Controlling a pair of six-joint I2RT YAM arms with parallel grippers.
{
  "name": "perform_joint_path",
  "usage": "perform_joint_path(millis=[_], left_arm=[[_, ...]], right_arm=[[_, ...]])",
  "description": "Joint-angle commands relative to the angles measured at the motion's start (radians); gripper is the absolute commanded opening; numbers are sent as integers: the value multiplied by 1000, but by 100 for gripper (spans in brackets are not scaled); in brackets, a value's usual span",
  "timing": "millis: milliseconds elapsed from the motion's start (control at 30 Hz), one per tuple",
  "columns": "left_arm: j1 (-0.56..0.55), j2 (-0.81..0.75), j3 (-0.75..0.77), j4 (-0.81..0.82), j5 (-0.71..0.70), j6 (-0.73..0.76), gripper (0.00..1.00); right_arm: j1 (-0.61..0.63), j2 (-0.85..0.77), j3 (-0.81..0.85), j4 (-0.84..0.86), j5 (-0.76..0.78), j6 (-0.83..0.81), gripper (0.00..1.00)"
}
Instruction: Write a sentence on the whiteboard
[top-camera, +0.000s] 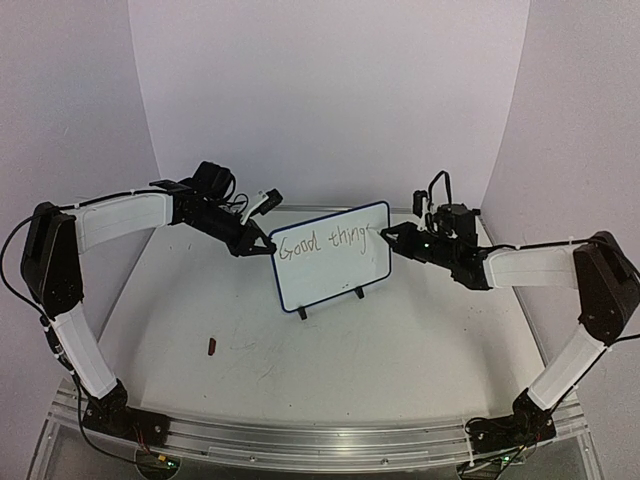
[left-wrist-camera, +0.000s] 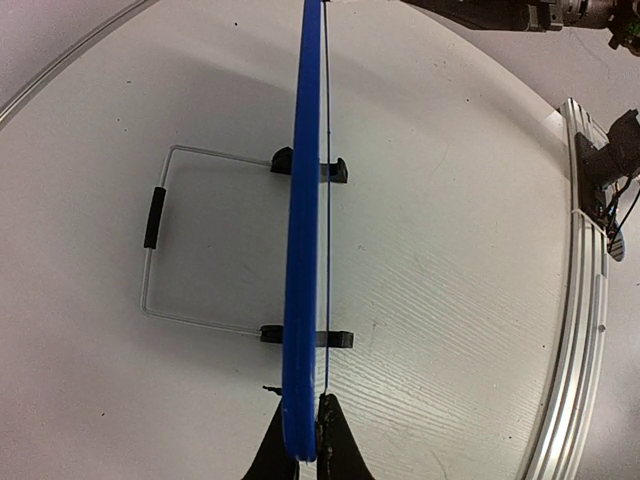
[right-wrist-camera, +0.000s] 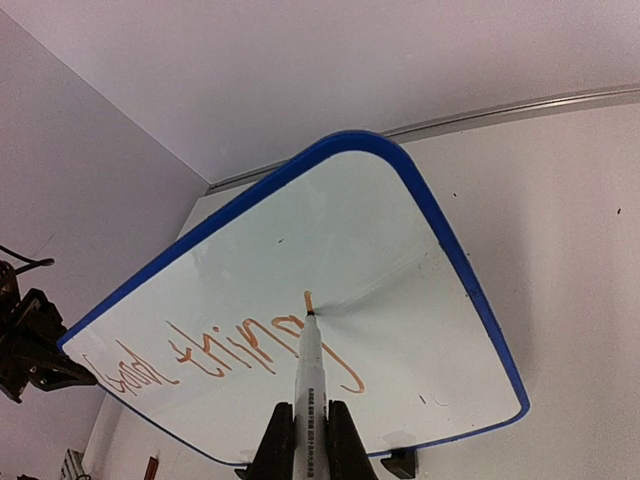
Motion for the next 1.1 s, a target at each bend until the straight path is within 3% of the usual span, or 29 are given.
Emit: perform_joint_path(millis=[0, 300, 1067], left_arm=[[-6, 50, -8, -83, -121, 54, 0], [-6, 49, -8, -83, -122, 54, 0], [-6, 47, -8, -83, -122, 54, 0]], right_arm=[[2, 9, 28, 17, -11, -17, 0], [2, -13, 5, 12, 76, 0, 0], [2, -5, -5, -23, 82, -8, 0]])
